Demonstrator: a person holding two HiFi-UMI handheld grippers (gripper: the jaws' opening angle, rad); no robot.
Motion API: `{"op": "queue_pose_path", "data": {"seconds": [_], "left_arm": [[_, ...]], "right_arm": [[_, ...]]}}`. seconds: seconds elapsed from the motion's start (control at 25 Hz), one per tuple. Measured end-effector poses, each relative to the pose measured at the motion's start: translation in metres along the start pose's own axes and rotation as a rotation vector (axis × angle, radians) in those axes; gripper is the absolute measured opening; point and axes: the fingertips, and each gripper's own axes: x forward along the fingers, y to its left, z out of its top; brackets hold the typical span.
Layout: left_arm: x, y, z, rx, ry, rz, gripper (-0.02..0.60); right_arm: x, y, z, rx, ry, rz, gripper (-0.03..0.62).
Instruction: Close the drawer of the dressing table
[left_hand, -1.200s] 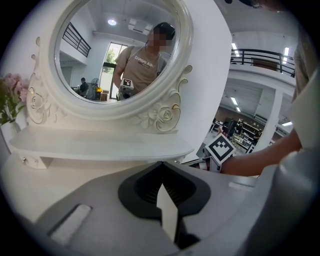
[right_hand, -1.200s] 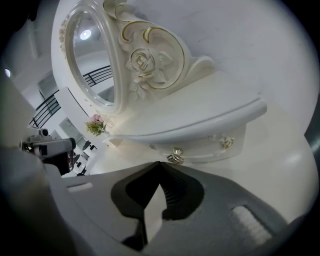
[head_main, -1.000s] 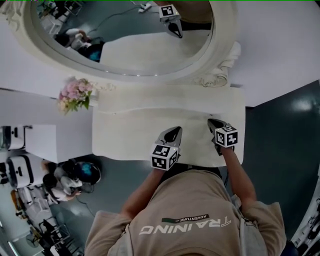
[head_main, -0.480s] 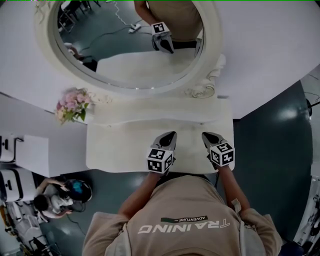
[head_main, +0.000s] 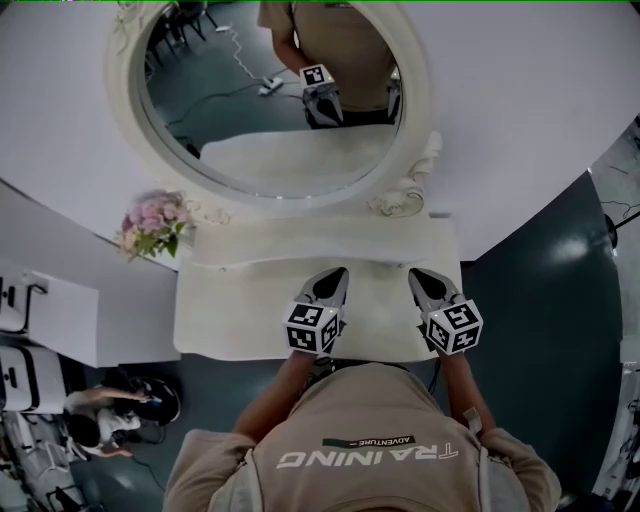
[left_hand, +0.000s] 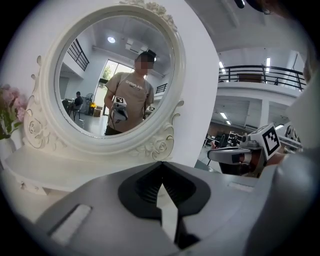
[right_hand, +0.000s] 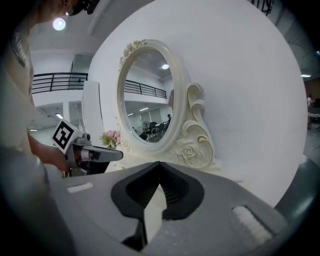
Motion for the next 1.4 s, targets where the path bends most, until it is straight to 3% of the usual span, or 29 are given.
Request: {"op": "queue_pose_path", "data": {"seconds": [0.2, 0.4, 0.72, 0.96, 1.24, 1.4], "left_arm": [[-0.016, -0.006, 0.053, -0.027, -0.120, -0.025, 0.018], [-0.027, -0.015, 0.096, 0.032, -0.208, -0.034, 0.018], [-0.032, -0.018, 0.131, 0.147, -0.255, -0.032, 0.018], [-0.029, -0.017, 0.153, 0.182, -0.292, -0.022, 0.018], [-0.029, -0.021, 0.179, 0.266, -0.338, -0.010, 0.018], [-0.031, -0.022, 0.183, 0.268, -0.348, -0.008, 0.018]], "right_arm": [[-0.011, 0.011, 0.043, -0.036, -0.091, 0.019, 0.003], [-0.019, 0.020, 0.078, -0.077, -0.144, 0.038, 0.003], [-0.037, 0.025, 0.128, -0.164, -0.235, 0.037, 0.003], [-0.055, 0.018, 0.170, -0.241, -0.362, -0.054, 0.002], [-0.058, 0.017, 0.187, -0.255, -0.394, -0.068, 0.002], [-0.054, 0.016, 0.185, -0.246, -0.382, -0.060, 0.002]]}}
